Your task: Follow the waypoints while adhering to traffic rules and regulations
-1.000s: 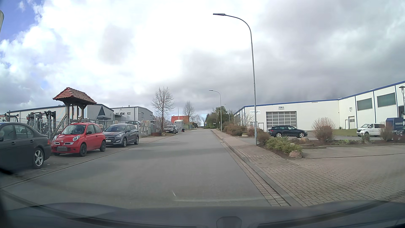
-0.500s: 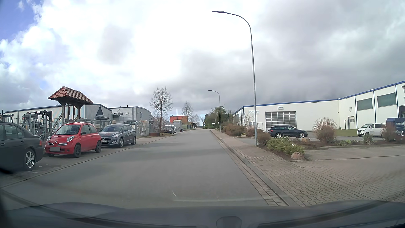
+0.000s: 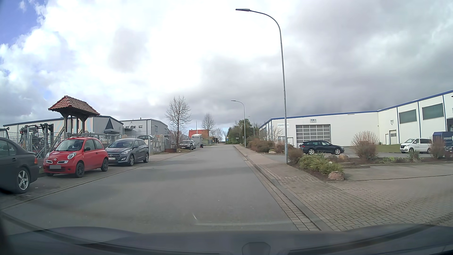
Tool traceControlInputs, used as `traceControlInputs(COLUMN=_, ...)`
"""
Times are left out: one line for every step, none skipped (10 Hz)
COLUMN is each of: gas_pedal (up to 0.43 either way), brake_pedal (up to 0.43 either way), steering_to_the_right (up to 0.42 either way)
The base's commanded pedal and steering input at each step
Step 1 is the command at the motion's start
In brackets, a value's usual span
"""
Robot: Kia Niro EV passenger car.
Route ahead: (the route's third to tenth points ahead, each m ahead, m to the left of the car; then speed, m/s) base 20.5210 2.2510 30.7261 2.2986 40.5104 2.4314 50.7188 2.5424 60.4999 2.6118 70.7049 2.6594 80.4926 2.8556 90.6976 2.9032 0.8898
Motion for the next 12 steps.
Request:
traceControlInputs(gas_pedal=0.000, brake_pedal=0.000, steering_to_the_right=0.022)
traceControlInputs(gas_pedal=0.000, brake_pedal=0.000, steering_to_the_right=0.015)
traceControlInputs(gas_pedal=0.000, brake_pedal=0.000, steering_to_the_right=0.010)
traceControlInputs(gas_pedal=0.000, brake_pedal=0.000, steering_to_the_right=0.007)
traceControlInputs(gas_pedal=0.000, brake_pedal=0.000, steering_to_the_right=0.005)
traceControlInputs(gas_pedal=0.000, brake_pedal=0.000, steering_to_the_right=0.003)
traceControlInputs(gas_pedal=0.000, brake_pedal=0.000, steering_to_the_right=-0.002)
traceControlInputs(gas_pedal=0.000, brake_pedal=0.000, steering_to_the_right=-0.009)
traceControlInputs(gas_pedal=0.000, brake_pedal=0.000, steering_to_the_right=-0.014)
traceControlInputs(gas_pedal=0.000, brake_pedal=0.000, steering_to_the_right=-0.015)
traceControlInputs(gas_pedal=0.000, brake_pedal=0.000, steering_to_the_right=-0.015)
traceControlInputs(gas_pedal=0.000, brake_pedal=0.000, steering_to_the_right=-0.015)
